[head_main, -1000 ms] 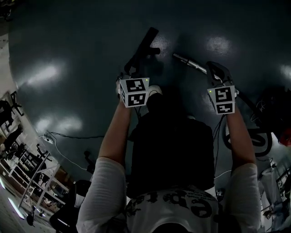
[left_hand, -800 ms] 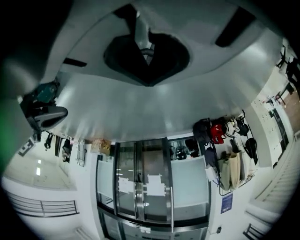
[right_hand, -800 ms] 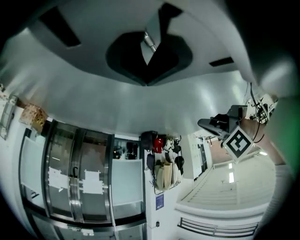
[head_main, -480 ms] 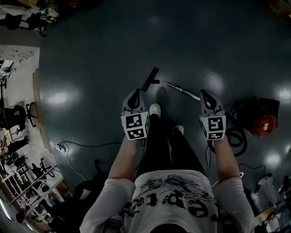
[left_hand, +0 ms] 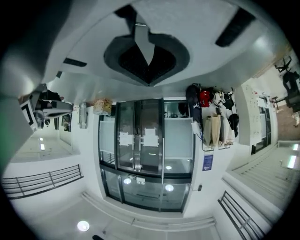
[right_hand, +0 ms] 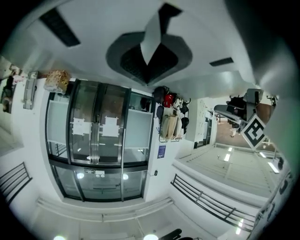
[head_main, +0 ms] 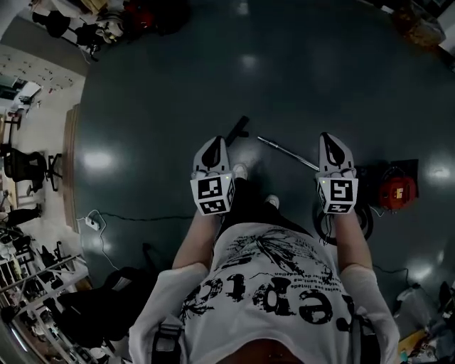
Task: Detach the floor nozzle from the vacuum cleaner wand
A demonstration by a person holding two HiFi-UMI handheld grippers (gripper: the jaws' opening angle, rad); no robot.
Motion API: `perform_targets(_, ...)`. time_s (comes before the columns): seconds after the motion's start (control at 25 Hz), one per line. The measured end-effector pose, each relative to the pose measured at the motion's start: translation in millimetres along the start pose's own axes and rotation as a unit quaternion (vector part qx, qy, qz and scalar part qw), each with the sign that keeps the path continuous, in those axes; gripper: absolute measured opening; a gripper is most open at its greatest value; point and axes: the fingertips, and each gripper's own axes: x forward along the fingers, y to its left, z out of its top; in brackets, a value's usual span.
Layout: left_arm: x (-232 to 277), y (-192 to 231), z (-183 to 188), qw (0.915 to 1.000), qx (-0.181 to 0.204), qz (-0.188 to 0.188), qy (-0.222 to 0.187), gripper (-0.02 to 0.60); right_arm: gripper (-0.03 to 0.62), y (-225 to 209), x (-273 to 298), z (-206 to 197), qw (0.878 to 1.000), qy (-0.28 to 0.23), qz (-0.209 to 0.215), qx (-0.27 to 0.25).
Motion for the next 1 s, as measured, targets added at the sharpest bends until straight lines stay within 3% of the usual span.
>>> perform_targets(0.16, -29.7, 3.8, 3.8, 0.9995, -0.017, 0.019, -0.017, 0.005, 0.002, 6.4, -20.8, -5.7, 1.0, -0.003, 0.0, 0.012)
perform_targets(0.52, -56.2, -8.7, 8.8, 0.9982, -0.004, 0.041, -0.043, 0.005, 0.002, 9.2, -35.2, -7.2, 0.999, -0.015, 0.037, 0.003)
perform_targets(1.0, -67.9, -0.3, 11.5, 0.9984, 0.015, 0.03, -0.046, 0.005, 0.002, 25.2, -34.4, -11.9, 0.999, -0.004, 0.044, 0.012)
